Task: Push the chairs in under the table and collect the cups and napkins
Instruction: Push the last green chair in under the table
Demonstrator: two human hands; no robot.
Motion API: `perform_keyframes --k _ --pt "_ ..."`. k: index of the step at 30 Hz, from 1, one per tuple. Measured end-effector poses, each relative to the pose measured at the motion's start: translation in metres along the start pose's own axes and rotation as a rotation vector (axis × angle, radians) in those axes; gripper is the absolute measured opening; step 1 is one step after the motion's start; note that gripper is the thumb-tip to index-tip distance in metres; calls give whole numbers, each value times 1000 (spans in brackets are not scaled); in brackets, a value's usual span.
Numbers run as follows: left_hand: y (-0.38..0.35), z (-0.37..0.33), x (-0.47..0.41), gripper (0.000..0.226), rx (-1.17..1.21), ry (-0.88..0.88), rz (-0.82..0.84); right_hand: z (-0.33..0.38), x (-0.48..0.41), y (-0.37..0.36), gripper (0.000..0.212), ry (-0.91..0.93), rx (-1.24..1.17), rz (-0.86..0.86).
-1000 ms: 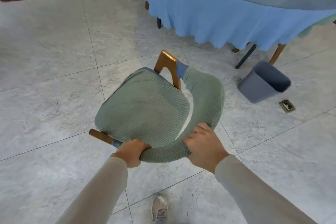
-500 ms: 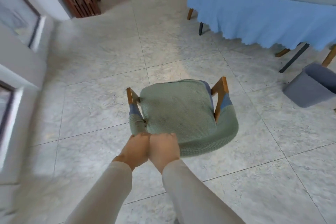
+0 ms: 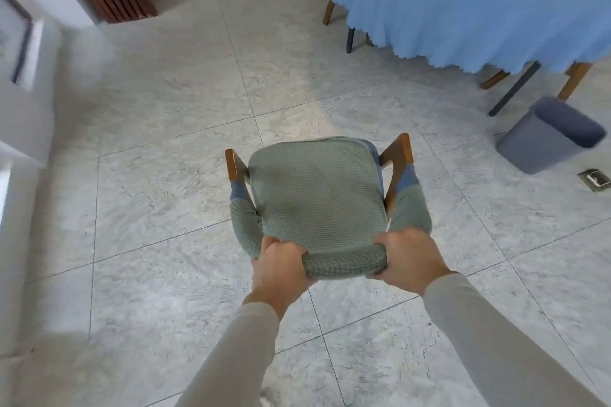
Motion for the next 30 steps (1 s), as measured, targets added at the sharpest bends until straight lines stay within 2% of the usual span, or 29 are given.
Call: perform_keyframes --k 6,11,19,30 --pt "18 18 -36 27 -58 -95 60 16 -13 3 35 -137 -62 -2" --pt "43 22 -89 32 -166 -262 85 23 -34 10 38 -274 -82 -19" --pt "72 23 -153 33 -225 -379 110 19 -78 19 39 -411 -110 -2" --pt "119 7 -254 35 -197 -403 140 -8 -162 49 40 -503 -175 30"
Point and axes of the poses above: each hand's wrist, its own x-axis away from the middle knuckle, its own y-axis out of the back of the hand, z = x × y, the point moved 7 cm from there along -x, towards the middle knuckle, and after that the axes turned 6 degrees about x, right-handed, at the moved point
